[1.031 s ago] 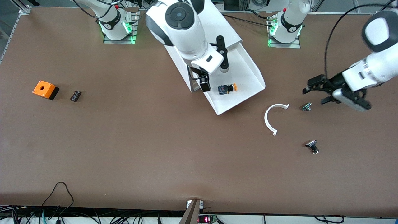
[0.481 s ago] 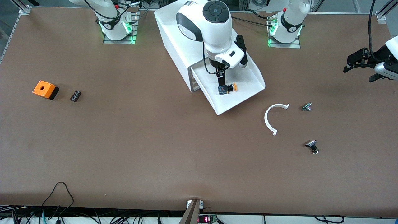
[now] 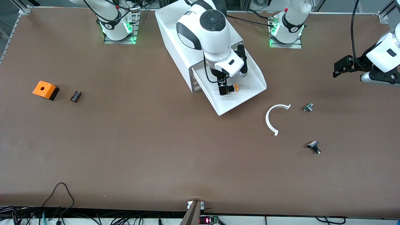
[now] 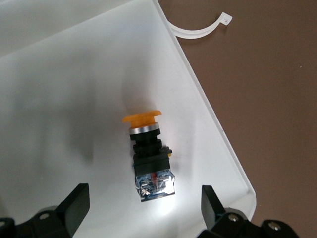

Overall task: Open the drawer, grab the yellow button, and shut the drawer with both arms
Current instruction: 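Grasp the yellow push button in the drawer with the right gripper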

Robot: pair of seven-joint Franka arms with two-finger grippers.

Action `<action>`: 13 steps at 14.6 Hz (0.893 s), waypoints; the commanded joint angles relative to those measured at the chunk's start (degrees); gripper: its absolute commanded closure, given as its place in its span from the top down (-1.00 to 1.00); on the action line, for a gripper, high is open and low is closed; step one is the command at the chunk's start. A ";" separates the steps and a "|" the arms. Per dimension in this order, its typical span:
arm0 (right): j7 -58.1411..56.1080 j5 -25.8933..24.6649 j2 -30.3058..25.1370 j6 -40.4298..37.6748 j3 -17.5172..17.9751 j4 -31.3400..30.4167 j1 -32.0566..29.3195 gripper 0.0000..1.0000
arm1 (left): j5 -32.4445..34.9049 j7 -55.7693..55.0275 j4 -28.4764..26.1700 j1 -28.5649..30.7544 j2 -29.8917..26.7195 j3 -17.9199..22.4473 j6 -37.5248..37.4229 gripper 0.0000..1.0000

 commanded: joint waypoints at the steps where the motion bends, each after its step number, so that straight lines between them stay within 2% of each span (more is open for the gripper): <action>1: 0.53 0.70 1.75 -0.42 -0.40 2.34 0.37 1.00 | 2.54 -3.17 0.94 -0.30 0.48 -0.92 -0.65 1.00; 13: 1.14 0.52 4.38 0.10 -0.49 2.07 1.51 0.98 | 2.54 -4.76 1.47 -0.66 1.54 -1.98 -1.18 1.00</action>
